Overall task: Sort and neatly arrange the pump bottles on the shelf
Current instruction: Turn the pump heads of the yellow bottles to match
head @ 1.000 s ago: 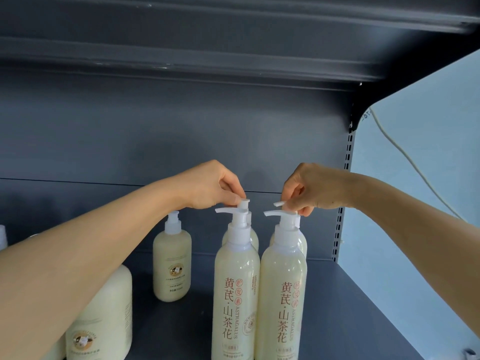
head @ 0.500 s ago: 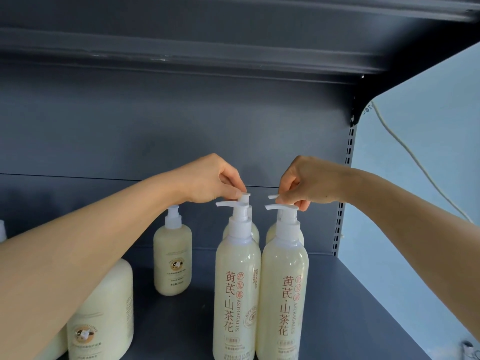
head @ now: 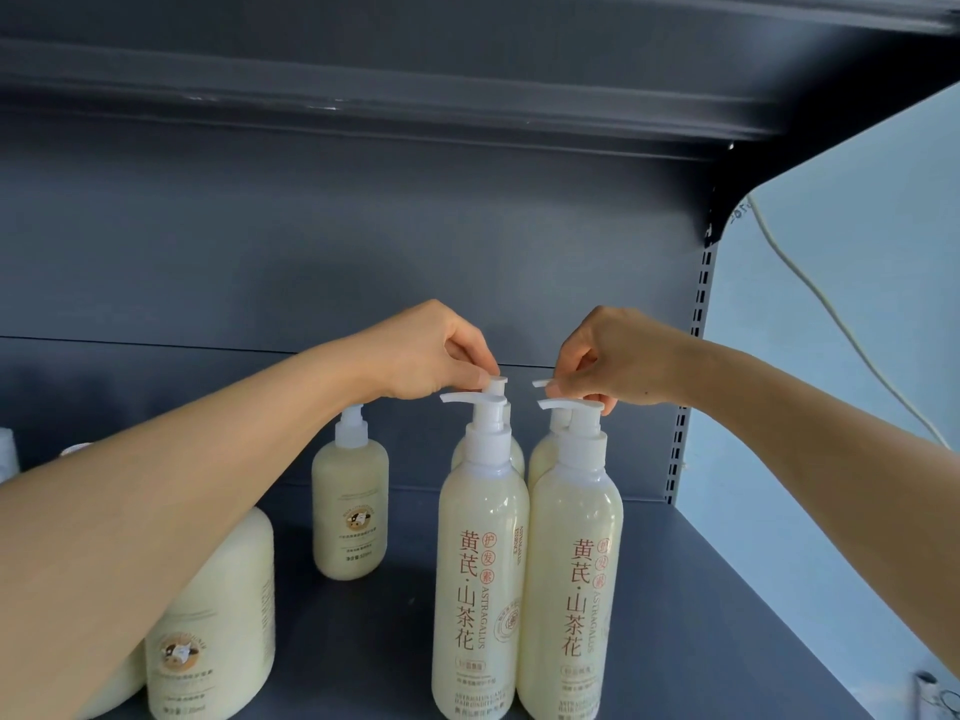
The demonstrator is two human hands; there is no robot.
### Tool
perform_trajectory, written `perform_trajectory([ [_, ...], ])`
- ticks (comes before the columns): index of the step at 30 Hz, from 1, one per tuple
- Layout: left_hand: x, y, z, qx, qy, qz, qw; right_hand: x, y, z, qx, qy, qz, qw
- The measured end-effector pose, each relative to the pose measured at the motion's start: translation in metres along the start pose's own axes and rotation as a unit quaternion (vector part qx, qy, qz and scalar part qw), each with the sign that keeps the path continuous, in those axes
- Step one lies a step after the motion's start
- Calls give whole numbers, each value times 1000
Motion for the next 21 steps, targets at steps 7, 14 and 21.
perform_trajectory([
  [7, -8, -3, -1, -14, 19, -2, 1000, -14, 5, -1, 46, -5, -27, 999],
  [14, -22, 0, -10, -33, 65, 22, 997, -35, 11, 6, 60, -7, -9, 998],
  [21, -63, -17, -33, -68, 136, -3, 988, -74, 10, 7, 82, 12, 83, 993],
])
Point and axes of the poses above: each hand's wrist, its own x-axis towards the middle knuckle, its own y-axis out of the back of the hand, z = x × y, the point moved 4 cm from there along x, towards the middle knuckle, and after that the axes turned 2 degrees about -y, right-handed, at the moved point
